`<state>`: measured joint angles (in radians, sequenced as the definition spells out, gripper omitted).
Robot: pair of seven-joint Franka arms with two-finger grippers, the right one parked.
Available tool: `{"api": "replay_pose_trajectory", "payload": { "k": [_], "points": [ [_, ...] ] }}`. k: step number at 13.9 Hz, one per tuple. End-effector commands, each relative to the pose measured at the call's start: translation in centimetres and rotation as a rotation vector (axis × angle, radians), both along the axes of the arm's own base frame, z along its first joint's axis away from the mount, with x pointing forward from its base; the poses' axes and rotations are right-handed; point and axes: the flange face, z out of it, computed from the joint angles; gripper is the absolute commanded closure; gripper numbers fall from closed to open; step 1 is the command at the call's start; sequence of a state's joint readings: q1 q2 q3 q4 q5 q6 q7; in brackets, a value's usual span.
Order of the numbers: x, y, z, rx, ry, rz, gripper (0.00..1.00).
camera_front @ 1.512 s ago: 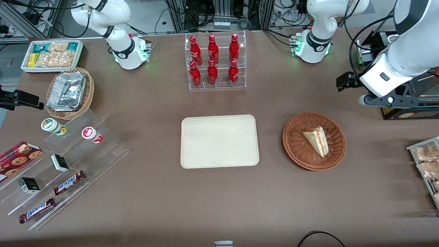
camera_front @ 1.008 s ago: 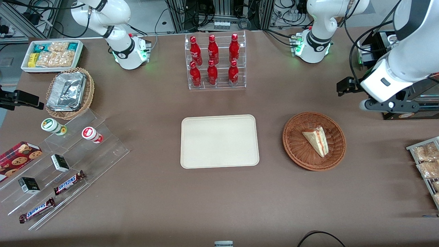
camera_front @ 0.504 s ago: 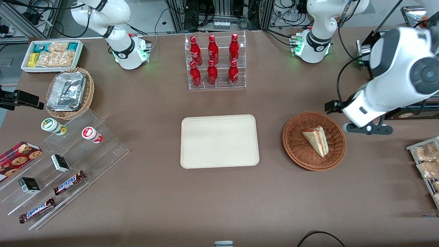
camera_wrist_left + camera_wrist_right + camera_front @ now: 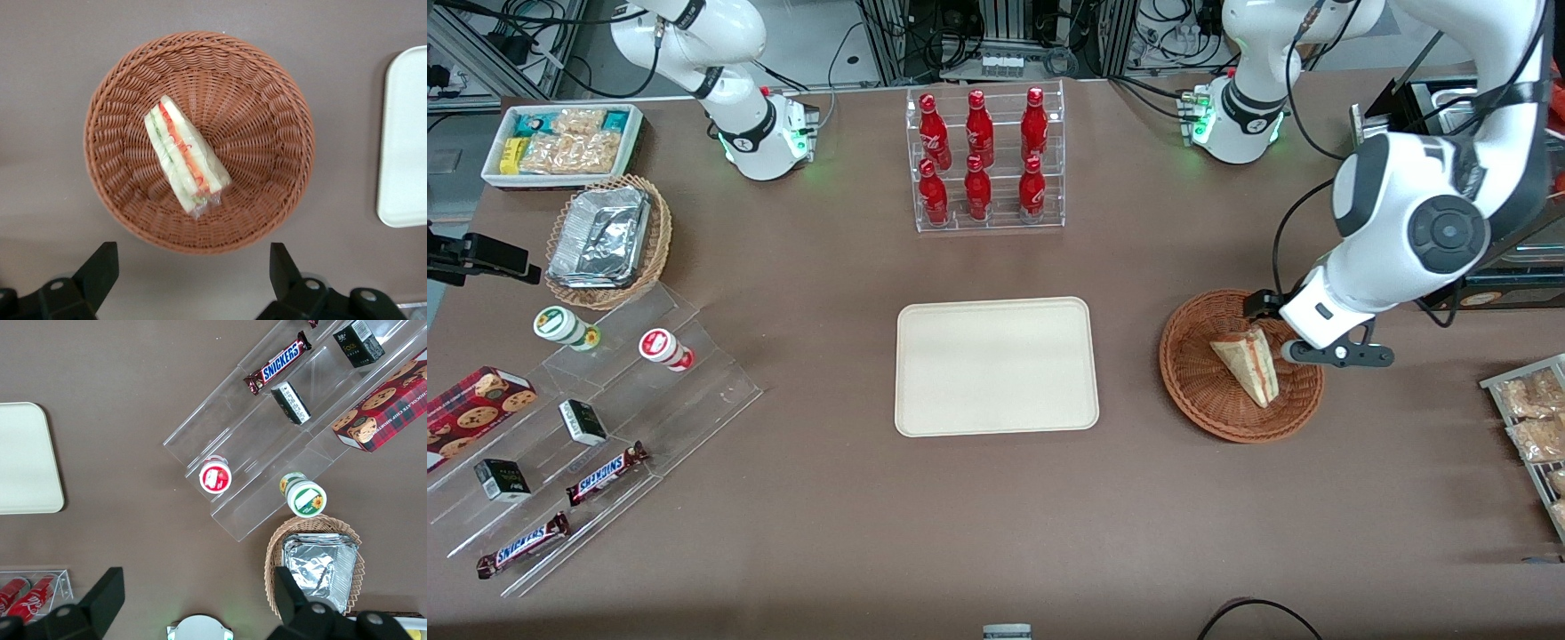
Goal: Place sandwich from basket to tray
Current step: 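Lower the left gripper and close it on the wrapped sandwich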
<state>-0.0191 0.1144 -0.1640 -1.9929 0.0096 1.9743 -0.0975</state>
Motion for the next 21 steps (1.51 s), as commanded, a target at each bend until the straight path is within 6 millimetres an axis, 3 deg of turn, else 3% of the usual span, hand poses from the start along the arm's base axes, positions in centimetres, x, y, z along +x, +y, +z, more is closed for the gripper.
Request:
{"api": "replay_pose_trajectory", "payload": {
  "k": [1, 4, 11, 14, 21],
  "points": [
    [-2.1, 1.3, -2.0, 0.011, -0.058, 0.042, 0.0],
    [-3.2, 2.1, -3.7, 0.015, -0.127, 0.246, 0.0],
    [-2.1, 1.4, -6.4, -0.006, -0.2, 0.793, 0.0],
    [-1.8, 1.2, -8.2, -0.003, -0.188, 0.886, 0.0],
    [-1.8, 1.0, -11.5, 0.016, -0.145, 0.879, 0.0]
  ]
}}
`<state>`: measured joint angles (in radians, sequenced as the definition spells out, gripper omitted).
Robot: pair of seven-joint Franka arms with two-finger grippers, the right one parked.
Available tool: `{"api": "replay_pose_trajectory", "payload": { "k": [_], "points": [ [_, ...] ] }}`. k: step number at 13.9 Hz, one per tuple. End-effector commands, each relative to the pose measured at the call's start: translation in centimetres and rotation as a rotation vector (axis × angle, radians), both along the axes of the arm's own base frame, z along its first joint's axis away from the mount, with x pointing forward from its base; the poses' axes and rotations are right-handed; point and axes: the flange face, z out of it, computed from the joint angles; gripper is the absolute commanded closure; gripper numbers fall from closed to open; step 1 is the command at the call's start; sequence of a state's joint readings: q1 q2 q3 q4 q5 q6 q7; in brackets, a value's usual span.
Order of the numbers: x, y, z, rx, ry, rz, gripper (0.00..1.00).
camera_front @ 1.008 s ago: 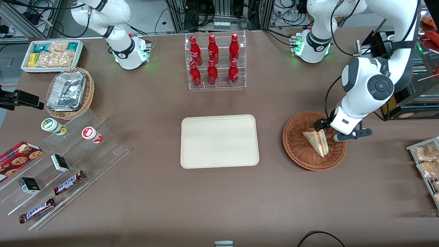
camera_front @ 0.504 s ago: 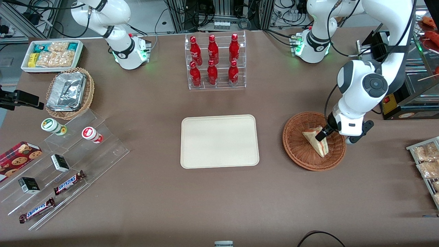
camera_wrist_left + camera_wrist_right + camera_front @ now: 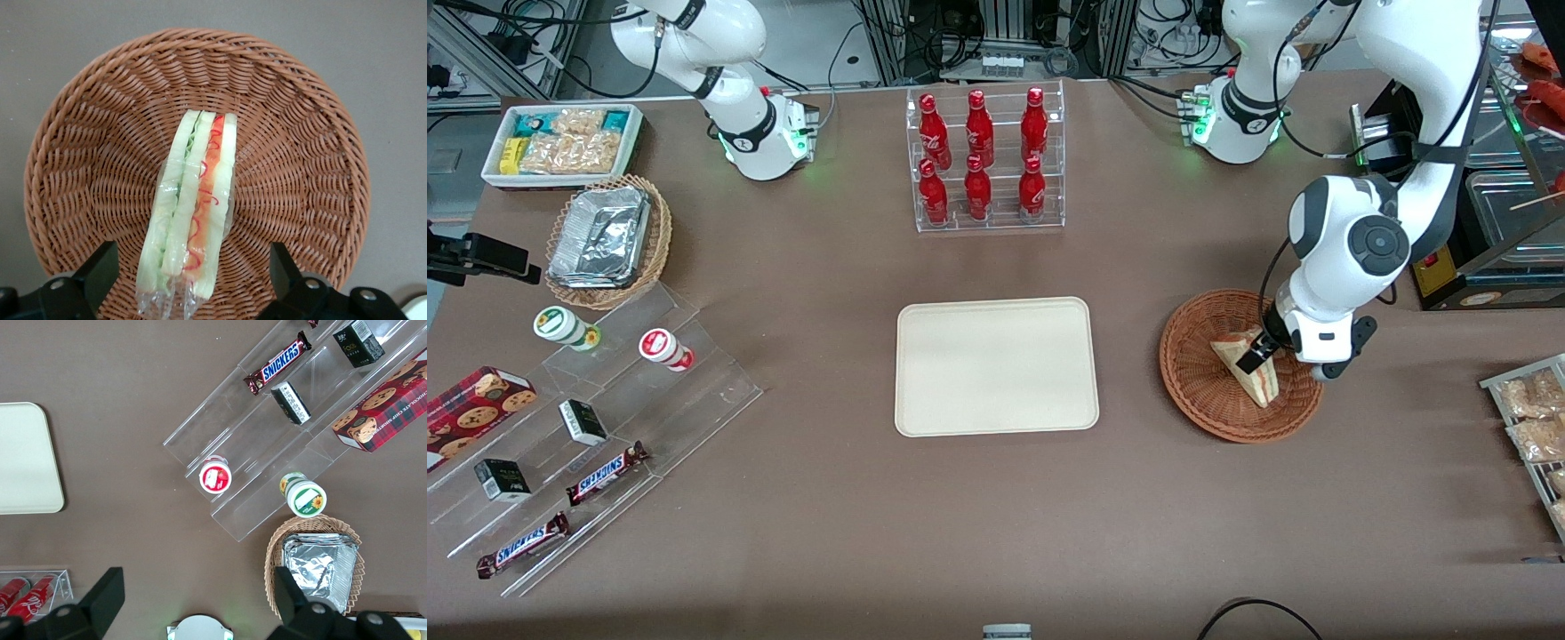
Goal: Place sandwich from basket to tray
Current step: 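Lower the left gripper and close it on the wrapped sandwich, then lift the sandwich and carry it over the cream tray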
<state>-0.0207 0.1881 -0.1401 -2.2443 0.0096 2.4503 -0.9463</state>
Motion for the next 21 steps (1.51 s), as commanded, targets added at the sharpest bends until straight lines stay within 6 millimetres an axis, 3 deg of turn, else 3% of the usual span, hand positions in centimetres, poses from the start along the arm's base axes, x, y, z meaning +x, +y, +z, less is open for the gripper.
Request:
{"api": "replay_pose_trajectory", "payload": {
  "k": [1, 6, 7, 8, 9, 12, 15, 17, 21],
  "points": [
    [0.0, -0.5, -1.2, 0.005, 0.001, 0.004, 0.0],
    [-0.3, -0.4, -3.9, 0.024, 0.048, -0.016, 0.03],
    [-0.3, -0.5, -4.1, 0.024, 0.051, -0.017, 0.32],
    [-0.3, -0.5, -3.9, 0.027, 0.052, -0.026, 0.71],
    [-0.4, -0.5, -3.8, 0.039, 0.058, -0.044, 1.0],
    [-0.2, -0.7, -2.7, 0.08, 0.088, -0.108, 1.0],
    [2.1, -1.0, 2.0, 0.1, 0.144, -0.165, 1.0],
    [3.7, -3.3, 4.9, 0.105, 0.163, -0.205, 1.0],
    [4.6, -9.1, 6.0, 0.097, 0.143, -0.348, 1.0]
  ]
}}
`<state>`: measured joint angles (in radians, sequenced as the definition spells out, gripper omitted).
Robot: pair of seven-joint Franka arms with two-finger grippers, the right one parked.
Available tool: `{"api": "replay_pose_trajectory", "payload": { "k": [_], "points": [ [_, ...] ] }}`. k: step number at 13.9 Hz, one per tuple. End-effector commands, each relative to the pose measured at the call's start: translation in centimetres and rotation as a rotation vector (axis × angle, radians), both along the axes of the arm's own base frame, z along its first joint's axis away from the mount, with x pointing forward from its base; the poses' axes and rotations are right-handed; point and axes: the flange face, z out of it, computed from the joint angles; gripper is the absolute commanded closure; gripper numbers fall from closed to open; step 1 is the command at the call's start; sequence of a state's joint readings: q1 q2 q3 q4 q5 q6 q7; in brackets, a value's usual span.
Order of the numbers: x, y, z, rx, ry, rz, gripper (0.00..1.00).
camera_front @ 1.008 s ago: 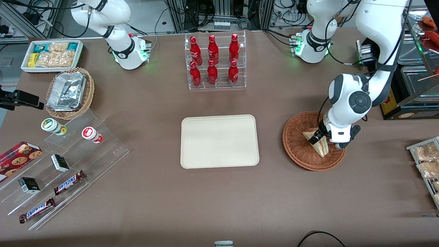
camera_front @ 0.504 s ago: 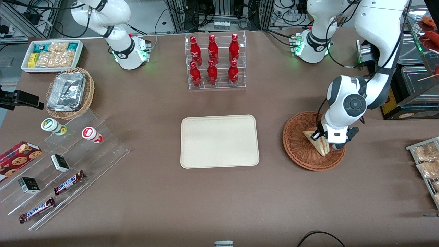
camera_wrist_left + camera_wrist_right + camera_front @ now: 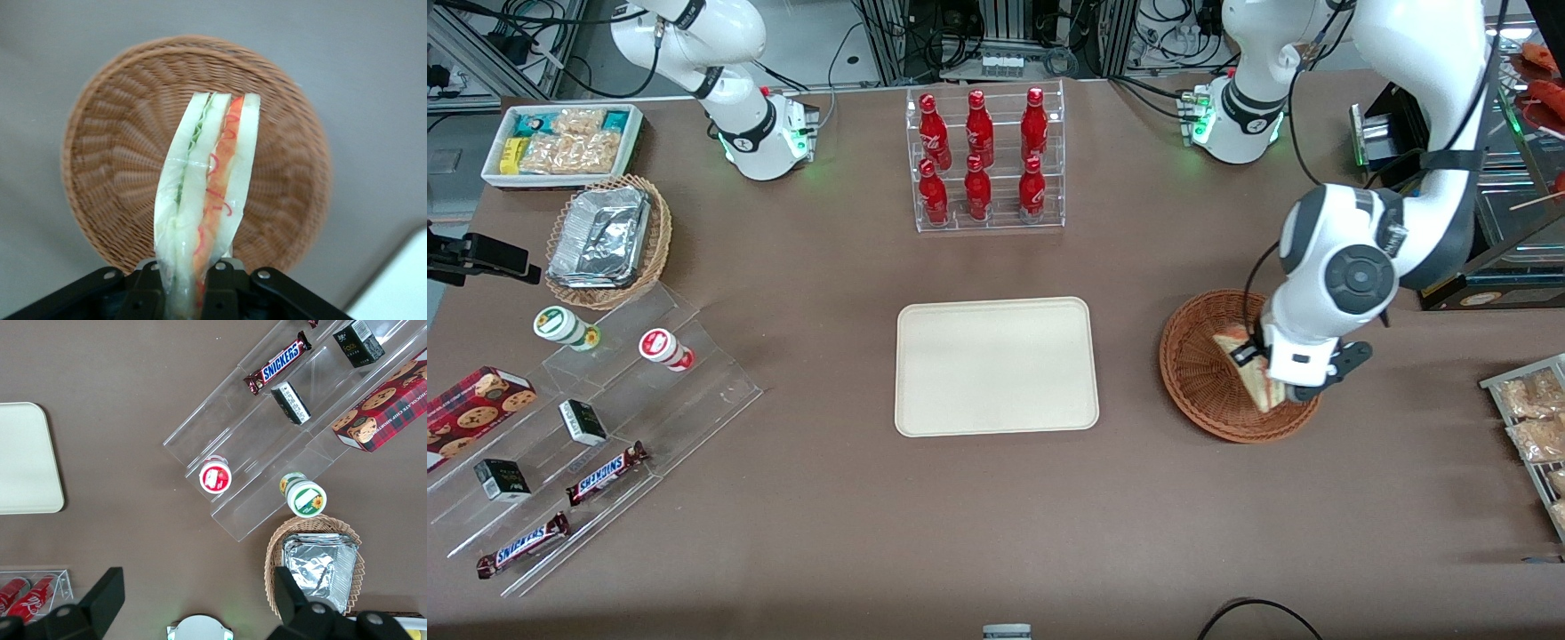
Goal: Place sandwich from basket to tray
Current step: 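Lift the sandwich and carry it over the cream tray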
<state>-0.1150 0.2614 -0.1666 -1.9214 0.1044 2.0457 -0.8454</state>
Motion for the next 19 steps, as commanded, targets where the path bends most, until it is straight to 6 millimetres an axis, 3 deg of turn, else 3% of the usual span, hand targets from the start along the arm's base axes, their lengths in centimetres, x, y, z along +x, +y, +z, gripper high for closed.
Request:
{"api": "replay_pose_trajectory", "payload": {
  "k": [1, 3, 7, 9, 12, 16, 19],
  "points": [
    [0.8, -3.6, 0.5, -0.015, -0.001, -0.123, 1.0],
    [1.1, -7.2, 0.5, -0.054, -0.004, -0.159, 1.0],
    [1.2, -16.3, 0.0, -0.092, -0.008, -0.246, 1.0],
    [0.7, -19.4, -0.9, -0.109, -0.004, -0.244, 1.0],
    [-1.1, -26.3, -2.3, -0.122, -0.011, -0.28, 1.0],
    [-3.2, -32.3, -4.4, -0.145, -0.029, -0.32, 1.0],
    [-4.4, -35.2, -6.1, -0.147, -0.046, -0.291, 1.0]
  ]
}}
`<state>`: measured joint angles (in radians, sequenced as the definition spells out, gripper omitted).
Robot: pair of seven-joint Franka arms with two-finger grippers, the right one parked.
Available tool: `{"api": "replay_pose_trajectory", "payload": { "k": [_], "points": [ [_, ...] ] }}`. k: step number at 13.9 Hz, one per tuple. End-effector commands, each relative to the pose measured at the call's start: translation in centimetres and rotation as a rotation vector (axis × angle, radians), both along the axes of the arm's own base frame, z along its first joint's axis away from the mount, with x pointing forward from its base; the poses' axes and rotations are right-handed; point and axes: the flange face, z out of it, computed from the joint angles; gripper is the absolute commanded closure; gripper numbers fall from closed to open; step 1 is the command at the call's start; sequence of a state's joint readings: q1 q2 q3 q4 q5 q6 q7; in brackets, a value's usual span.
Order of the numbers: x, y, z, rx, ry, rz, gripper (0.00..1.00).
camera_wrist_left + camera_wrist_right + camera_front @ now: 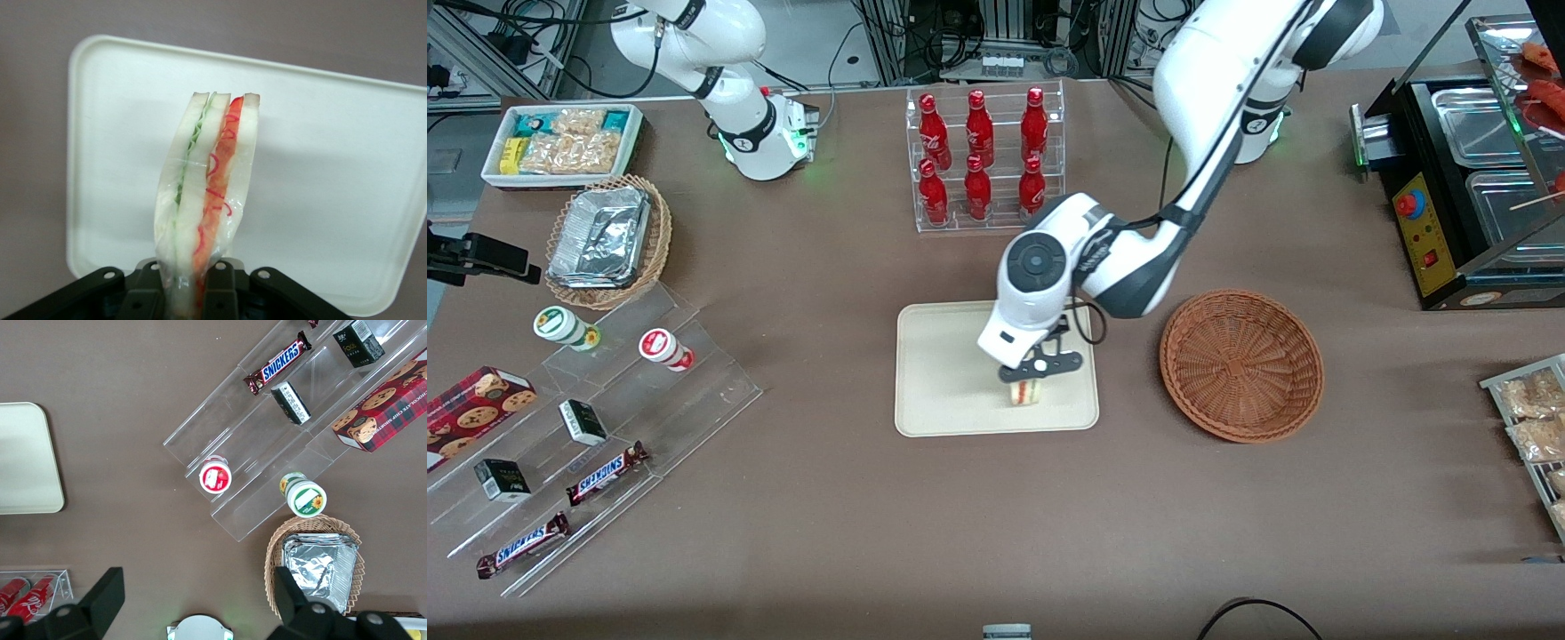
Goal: Place sandwich from basket to tray
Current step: 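Lift the sandwich and carry it over the cream tray, then lower the sandwich onto the tray and open the left gripper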
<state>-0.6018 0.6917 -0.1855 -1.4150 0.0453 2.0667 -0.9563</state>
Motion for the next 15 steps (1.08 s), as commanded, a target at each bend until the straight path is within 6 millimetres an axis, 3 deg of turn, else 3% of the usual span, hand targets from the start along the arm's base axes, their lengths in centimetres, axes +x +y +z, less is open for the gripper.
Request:
{"api": "replay_pose_trajectory", "payload": {
  "k": [1, 5, 15],
  "points": [
    [0.3, -2.5, -1.3, -0.003, -0.013, 0.039, 1.0],
    [-0.6, -5.2, -4.0, 0.018, 0.005, 0.084, 1.0],
    [-1.5, -6.3, -6.2, 0.095, 0.007, 0.057, 1.0]
  ]
}}
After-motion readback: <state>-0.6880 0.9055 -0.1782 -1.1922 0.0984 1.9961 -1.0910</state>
